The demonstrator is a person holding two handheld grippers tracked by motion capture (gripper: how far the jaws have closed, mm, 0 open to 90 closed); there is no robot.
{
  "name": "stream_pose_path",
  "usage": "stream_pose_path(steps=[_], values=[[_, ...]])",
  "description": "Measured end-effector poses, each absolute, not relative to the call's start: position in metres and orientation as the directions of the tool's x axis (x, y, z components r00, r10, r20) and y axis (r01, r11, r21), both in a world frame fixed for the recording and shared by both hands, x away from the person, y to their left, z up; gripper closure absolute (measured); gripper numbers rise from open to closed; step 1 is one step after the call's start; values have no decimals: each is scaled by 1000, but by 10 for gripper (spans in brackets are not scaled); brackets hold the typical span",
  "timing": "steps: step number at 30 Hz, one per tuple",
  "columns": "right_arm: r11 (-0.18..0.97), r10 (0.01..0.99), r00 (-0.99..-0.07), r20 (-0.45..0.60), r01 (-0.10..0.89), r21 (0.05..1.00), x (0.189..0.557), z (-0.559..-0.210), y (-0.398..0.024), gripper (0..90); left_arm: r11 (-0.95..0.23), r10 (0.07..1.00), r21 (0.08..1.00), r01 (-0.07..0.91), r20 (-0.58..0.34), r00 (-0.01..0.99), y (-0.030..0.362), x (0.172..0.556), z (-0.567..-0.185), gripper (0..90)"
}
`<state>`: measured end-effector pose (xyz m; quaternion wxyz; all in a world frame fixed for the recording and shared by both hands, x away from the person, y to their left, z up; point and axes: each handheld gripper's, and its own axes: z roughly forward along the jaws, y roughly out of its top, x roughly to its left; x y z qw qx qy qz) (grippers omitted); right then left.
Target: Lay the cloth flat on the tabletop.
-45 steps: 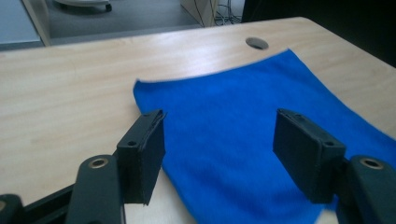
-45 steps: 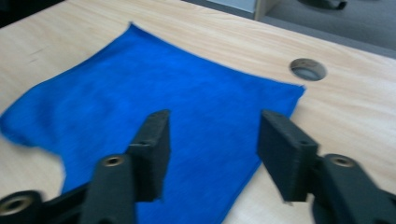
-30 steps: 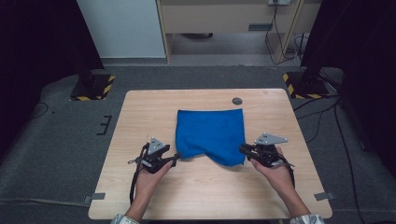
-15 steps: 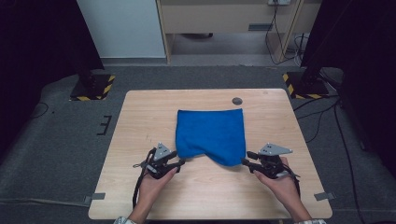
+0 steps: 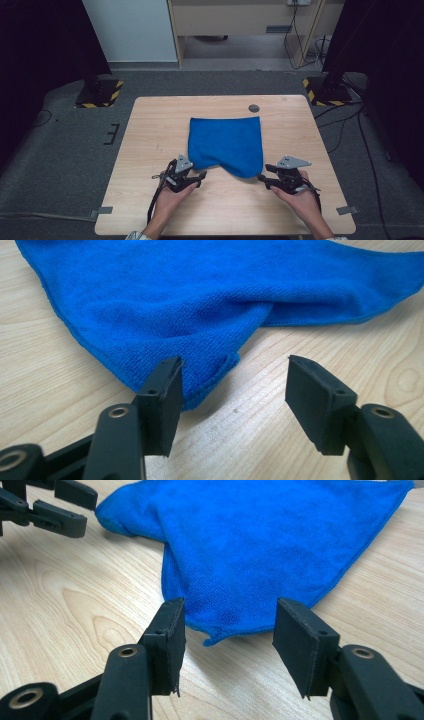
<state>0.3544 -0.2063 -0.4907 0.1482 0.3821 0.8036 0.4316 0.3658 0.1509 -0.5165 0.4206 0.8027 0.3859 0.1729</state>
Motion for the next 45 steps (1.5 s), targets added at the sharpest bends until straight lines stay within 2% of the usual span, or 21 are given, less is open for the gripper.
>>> stream_pose_path(steps=[9, 16, 19, 24, 27, 30, 34, 40, 43, 45], values=[[390, 726, -686, 53, 473, 790, 357, -499, -195, 399, -346, 769, 816, 463, -35, 638, 151, 371, -517, 380], [419, 724, -690, 28, 471, 776, 362, -507, -189, 418, -356, 762, 819, 450, -24, 647, 149, 371, -518, 385], [431, 720, -693, 17, 466, 772, 363, -509, -189, 503, -357, 762, 816, 455, -28, 647, 149, 372, -519, 382], [446, 700, -713, 29, 470, 762, 364, -511, -188, 744, -357, 760, 814, 459, -33, 649, 147, 373, -520, 415], [458, 689, -724, 31, 469, 756, 364, -511, -187, 846, -360, 759, 811, 460, -32, 650, 145, 374, -522, 439], [463, 685, -728, 32, 469, 752, 364, -512, -186, 893, -366, 754, 807, 463, -35, 656, 142, 376, -524, 484], [457, 686, -727, 39, 472, 754, 364, -511, -187, 900, -386, 755, 792, 473, -23, 655, 138, 379, -526, 553], [449, 691, -721, 43, 475, 756, 365, -510, -187, 900, -393, 767, 778, 490, -16, 641, 139, 382, -528, 723], [447, 691, -721, 45, 476, 758, 365, -510, -188, 900, -394, 767, 782, 483, -10, 642, 141, 384, -527, 859], [440, 695, -717, 49, 478, 760, 366, -510, -189, 900, -393, 764, 784, 480, -11, 645, 143, 385, -525, 882]])
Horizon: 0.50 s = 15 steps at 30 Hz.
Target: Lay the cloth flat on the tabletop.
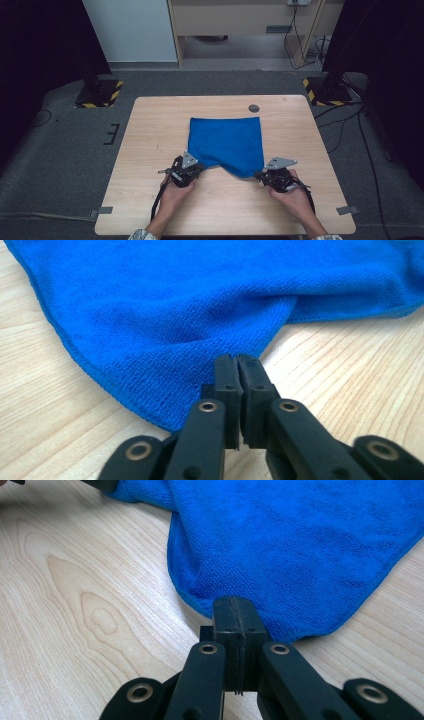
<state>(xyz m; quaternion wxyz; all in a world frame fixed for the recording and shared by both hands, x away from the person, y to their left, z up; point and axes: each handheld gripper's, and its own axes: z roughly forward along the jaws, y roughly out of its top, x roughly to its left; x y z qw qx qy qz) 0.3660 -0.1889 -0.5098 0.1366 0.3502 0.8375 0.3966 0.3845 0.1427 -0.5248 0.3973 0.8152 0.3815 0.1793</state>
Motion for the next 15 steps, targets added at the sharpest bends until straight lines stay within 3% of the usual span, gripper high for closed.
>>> stream_pose_path(steps=[12, 15], values=[[404, 714, -697, 63, 485, 776, 368, -506, -199, 900, -336, 779, 817, 469, -39, 626, 156, 383, -511, 886], [395, 703, -708, 60, 460, 795, 365, -503, -196, 771, -340, 776, 816, 468, -38, 629, 153, 383, -512, 886]])
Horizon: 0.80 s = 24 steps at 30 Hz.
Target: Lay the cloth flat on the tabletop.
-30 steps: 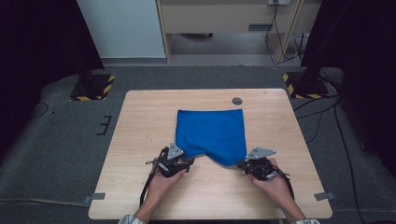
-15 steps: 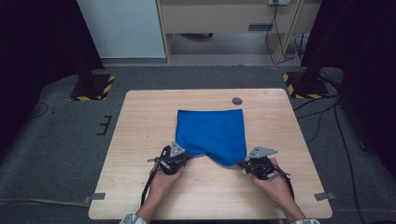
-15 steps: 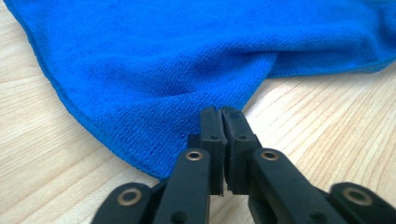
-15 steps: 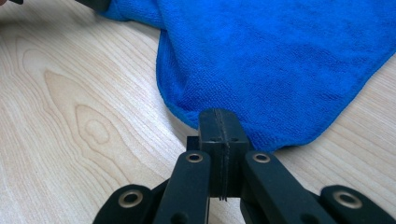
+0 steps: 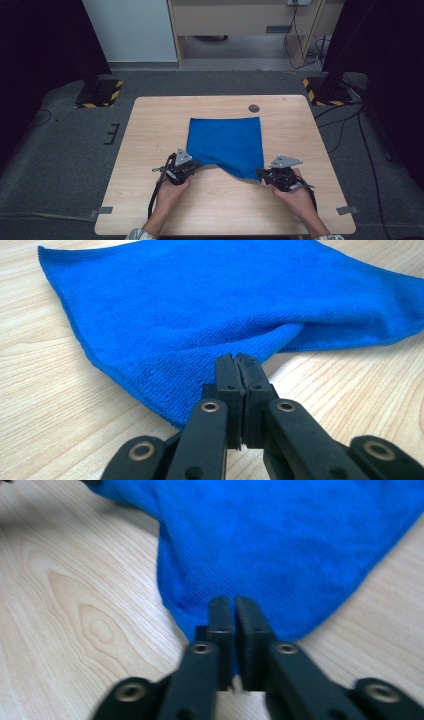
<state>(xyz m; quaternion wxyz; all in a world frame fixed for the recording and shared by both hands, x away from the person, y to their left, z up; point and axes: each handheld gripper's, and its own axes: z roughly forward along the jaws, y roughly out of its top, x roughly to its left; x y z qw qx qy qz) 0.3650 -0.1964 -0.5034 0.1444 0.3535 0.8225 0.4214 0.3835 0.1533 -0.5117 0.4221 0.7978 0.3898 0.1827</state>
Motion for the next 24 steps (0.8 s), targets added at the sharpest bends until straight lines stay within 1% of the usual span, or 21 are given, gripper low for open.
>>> stream_pose_path(steps=[2, 3, 4, 8, 9, 12, 14, 16, 24], values=[[396, 694, -717, 61, 451, 800, 364, -503, -192, 638, -339, 777, 817, 466, -37, 629, 153, 383, -511, 886], [398, 690, -722, 60, 447, 801, 364, -504, -189, 600, -338, 777, 819, 464, -36, 629, 153, 383, -511, 886], [410, 681, -730, 56, 444, 797, 364, -506, -186, 581, -336, 777, 819, 465, -37, 628, 153, 383, -511, 886], [462, 646, -762, 37, 429, 776, 366, -514, -172, 458, -328, 778, 821, 468, -46, 626, 154, 384, -511, 886], [479, 642, -766, 23, 425, 768, 366, -517, -168, 447, -328, 778, 820, 468, -47, 626, 154, 384, -511, 886], [523, 632, -775, -13, 414, 745, 367, -524, -163, 548, -322, 778, 824, 467, -50, 626, 154, 384, -510, 886], [536, 636, -772, -23, 420, 732, 368, -525, -163, 747, -318, 779, 825, 468, -54, 625, 155, 384, -510, 886], [530, 645, -764, -13, 435, 728, 370, -524, -167, 882, -307, 781, 829, 468, -61, 621, 157, 384, -509, 886], [473, 680, -733, 19, 458, 753, 370, -511, -186, 893, -254, 803, 844, 472, -88, 590, 177, 381, -501, 886]])
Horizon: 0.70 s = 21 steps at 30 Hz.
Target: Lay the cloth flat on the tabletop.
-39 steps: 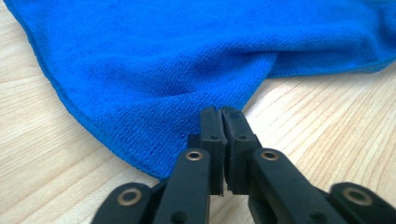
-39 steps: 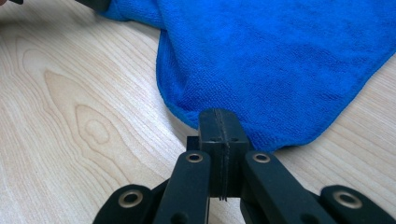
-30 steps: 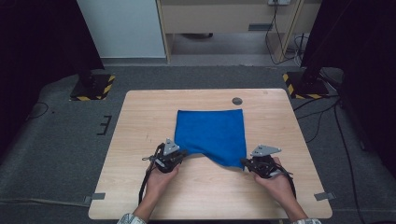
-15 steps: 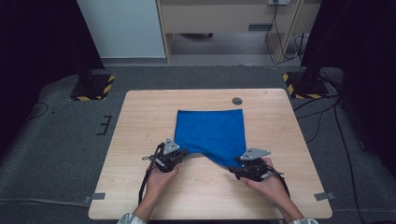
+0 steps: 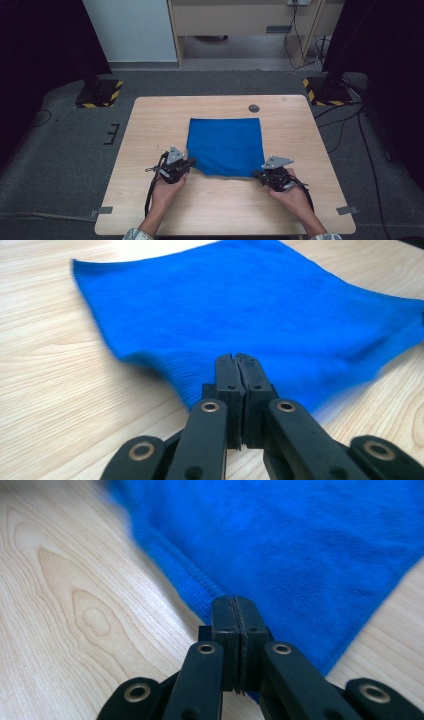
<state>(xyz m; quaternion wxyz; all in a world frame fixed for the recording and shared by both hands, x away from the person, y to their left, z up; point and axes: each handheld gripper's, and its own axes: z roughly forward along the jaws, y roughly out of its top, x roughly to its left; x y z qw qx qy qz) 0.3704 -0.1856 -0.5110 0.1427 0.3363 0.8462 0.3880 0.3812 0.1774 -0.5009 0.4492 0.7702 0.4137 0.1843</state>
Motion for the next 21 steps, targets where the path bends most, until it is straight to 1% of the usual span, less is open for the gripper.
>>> stream_pose_path(steps=[2, 4, 6, 8, 11, 14, 17, 19, 20, 21], values=[[464, 687, -726, 19, 459, 758, 368, -508, -192, 893, -248, 804, 846, 471, -92, 587, 184, 378, -499, 885], [463, 686, -727, 20, 458, 759, 365, -506, -199, 893, -255, 786, 843, 474, -105, 610, 189, 374, -499, 885], [461, 680, -733, 27, 455, 762, 361, -505, -203, 893, -289, 774, 835, 468, -84, 628, 186, 368, -500, 885], [490, 672, -740, 9, 454, 744, 356, -506, -202, 893, -338, 754, 819, 463, -58, 654, 178, 361, -502, 886], [515, 660, -751, -4, 449, 730, 352, -506, -199, 892, -368, 738, 807, 461, -48, 674, 173, 354, -503, 885], [525, 653, -757, -7, 446, 725, 348, -504, -198, 891, -381, 735, 799, 465, -43, 677, 174, 347, -503, 885], [526, 647, -763, 5, 450, 721, 343, -504, -202, 887, -370, 749, 788, 493, -60, 659, 176, 343, -504, 885], [510, 642, -766, 32, 457, 729, 340, -502, -205, 856, -369, 755, 774, 515, -74, 651, 178, 340, -506, 883], [501, 636, -770, 44, 456, 735, 338, -501, -207, 817, -356, 764, 774, 525, -83, 640, 181, 338, -506, 875], [495, 630, -774, 54, 454, 741, 337, -500, -208, 763, -334, 776, 778, 532, -94, 624, 183, 337, -505, 833]])
